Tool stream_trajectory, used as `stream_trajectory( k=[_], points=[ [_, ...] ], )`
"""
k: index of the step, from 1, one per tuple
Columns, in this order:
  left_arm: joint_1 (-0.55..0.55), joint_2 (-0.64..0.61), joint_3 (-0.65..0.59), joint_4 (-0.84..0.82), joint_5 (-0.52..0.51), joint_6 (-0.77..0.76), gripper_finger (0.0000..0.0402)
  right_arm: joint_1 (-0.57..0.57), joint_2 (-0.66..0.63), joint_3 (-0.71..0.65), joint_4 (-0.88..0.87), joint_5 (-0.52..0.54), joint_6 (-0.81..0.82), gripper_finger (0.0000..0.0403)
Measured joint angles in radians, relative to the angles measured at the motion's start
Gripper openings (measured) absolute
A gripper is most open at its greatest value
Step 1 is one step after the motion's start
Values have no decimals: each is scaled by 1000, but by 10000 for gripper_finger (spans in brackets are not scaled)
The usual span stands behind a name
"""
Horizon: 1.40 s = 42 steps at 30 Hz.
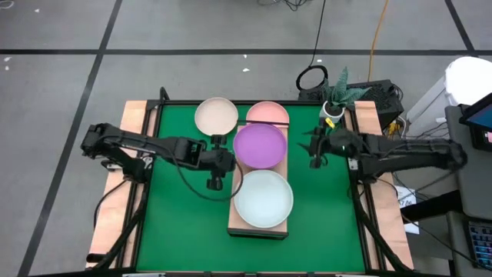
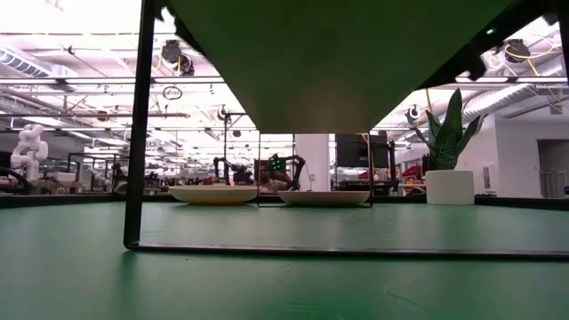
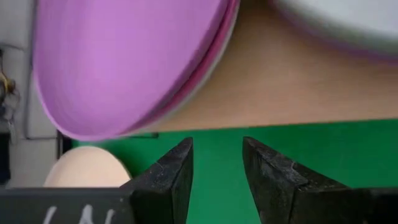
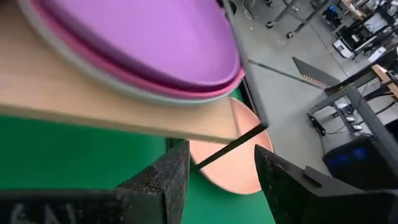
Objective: Place and stack plates onto a shelf
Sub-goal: Stack the light orange plate on top of the purple plate on the shelf
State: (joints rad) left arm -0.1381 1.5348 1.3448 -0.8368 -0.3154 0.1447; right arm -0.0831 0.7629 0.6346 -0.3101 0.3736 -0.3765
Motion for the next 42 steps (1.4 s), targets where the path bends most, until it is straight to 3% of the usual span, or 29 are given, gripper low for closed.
stream_trajectory(
  k=[3,10,15,27,42],
  points=[
    [20,0,-46,39,0,-30,145,-140,21,0,38,-152,-49,164],
    [27,0,-96,35,0,-104,145,-408,159,-1,95,-378,-137,164],
    [27,0,-110,20,1,-122,145,-513,290,-1,165,-431,-211,164],
    [25,0,-110,-6,0,-159,145,-579,524,-2,240,-508,-466,164],
    [25,0,-110,28,0,-158,145,-584,739,-1,420,-505,-542,164]
  ],
)
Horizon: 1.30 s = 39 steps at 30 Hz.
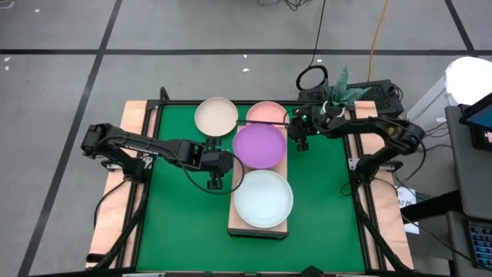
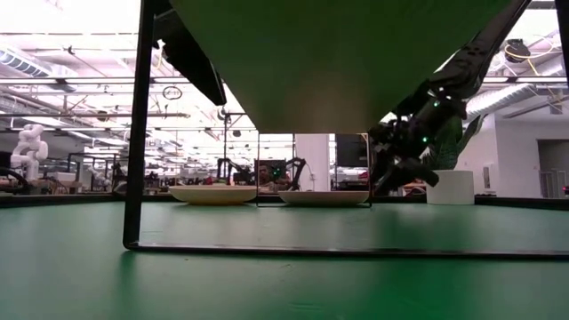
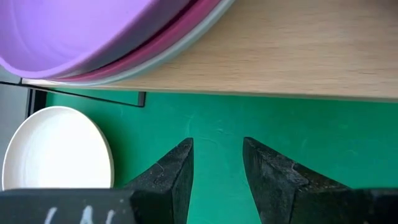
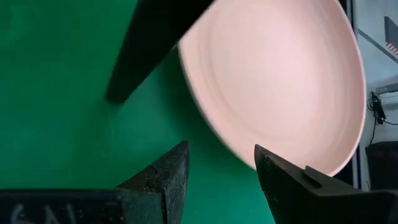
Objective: Place and stack plates onto a shelf
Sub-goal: Stack the light orange plate on top of the purple plate on the shelf
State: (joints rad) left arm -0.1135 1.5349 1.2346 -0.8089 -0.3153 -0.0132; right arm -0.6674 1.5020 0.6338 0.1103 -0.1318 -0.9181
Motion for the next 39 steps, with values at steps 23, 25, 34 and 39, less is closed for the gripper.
stream_trajectory(
  k=[23,25,34,39],
  points=[
    [2,0,0,-1,-1,43,145,-6,117,33,59,0,-41,53],
    [2,0,0,-1,-1,43,145,-5,118,33,58,3,-41,33],
    [2,0,0,-4,-1,61,145,52,41,32,21,191,-34,3],
    [2,0,0,-15,-2,69,145,97,-67,32,-4,241,11,2]
  ],
)
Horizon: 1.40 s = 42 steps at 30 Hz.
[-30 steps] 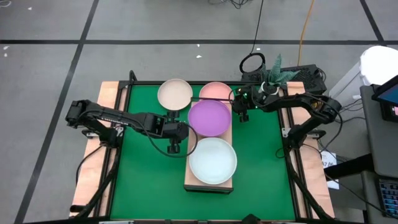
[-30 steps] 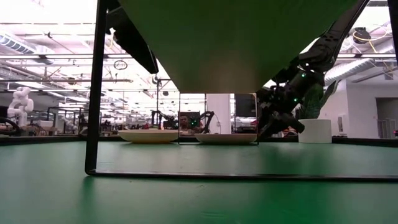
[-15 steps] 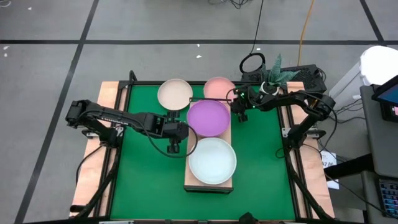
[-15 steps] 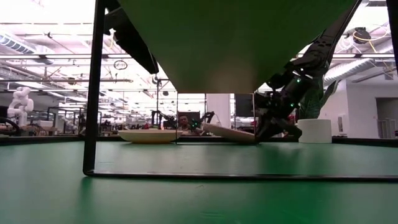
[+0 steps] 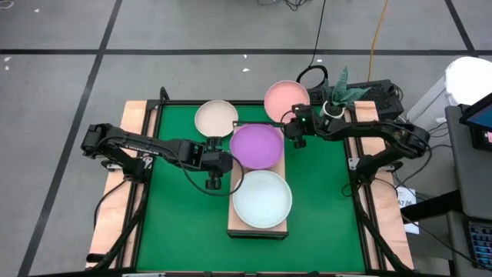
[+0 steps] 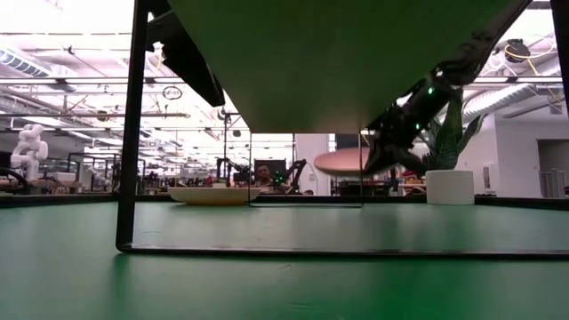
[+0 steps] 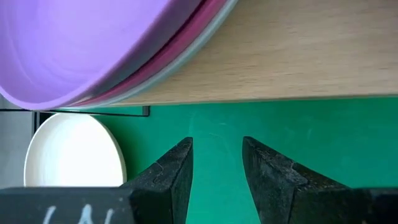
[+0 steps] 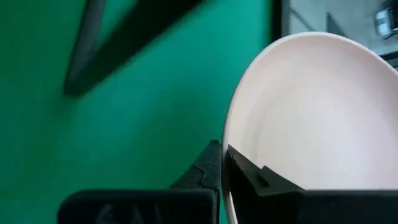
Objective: Place and stack plates onto a shelf
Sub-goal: Stack the light orange plate on top of the purple plate on the shelf
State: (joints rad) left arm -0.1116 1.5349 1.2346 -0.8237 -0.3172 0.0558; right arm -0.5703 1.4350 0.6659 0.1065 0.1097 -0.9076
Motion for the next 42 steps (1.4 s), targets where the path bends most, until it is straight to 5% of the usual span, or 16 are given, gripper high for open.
stream_trajectory(
  k=[16,20,32,42],
  points=[
    [30,0,0,-111,-62,39,145,131,-401,0,-116,111,64,1],
    [56,0,0,-111,-62,41,145,205,-461,1,-140,225,63,0],
    [103,0,0,-127,-60,37,145,517,-446,197,-279,249,179,0],
    [185,0,-5,-173,-60,40,145,690,-365,316,-362,146,334,0]
  ],
)
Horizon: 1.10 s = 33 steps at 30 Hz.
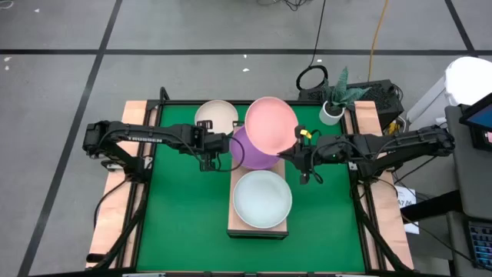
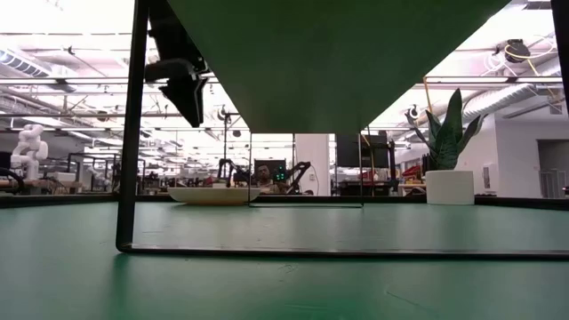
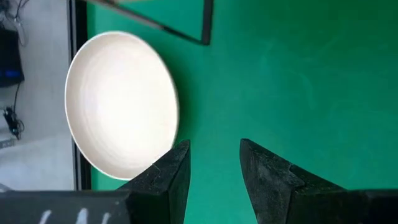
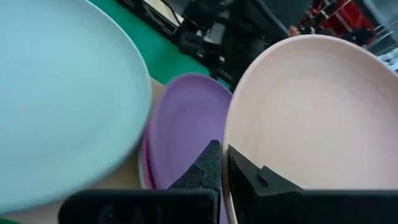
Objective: Place and stack plates onto a shelf
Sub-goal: Stack the light orange plate on top of the purple plate on the shelf
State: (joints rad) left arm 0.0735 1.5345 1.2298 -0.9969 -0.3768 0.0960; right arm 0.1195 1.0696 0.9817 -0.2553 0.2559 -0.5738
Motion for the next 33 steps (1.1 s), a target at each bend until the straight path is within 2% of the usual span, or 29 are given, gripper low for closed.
stream_trajectory(
  k=[5,9,17,29,33],
  points=[
    [48,0,-51,6,0,0,145,22,45,13,-19,-6,62,0],
    [78,0,-113,7,-1,-21,145,25,73,13,-20,-56,107,0],
    [92,0,-203,9,-10,-64,145,36,123,13,-23,-103,161,0],
    [90,0,-209,18,-12,-72,145,46,147,12,11,-102,136,0],
    [93,0,-209,20,-44,-70,145,46,149,12,35,-104,141,0]
  ],
)
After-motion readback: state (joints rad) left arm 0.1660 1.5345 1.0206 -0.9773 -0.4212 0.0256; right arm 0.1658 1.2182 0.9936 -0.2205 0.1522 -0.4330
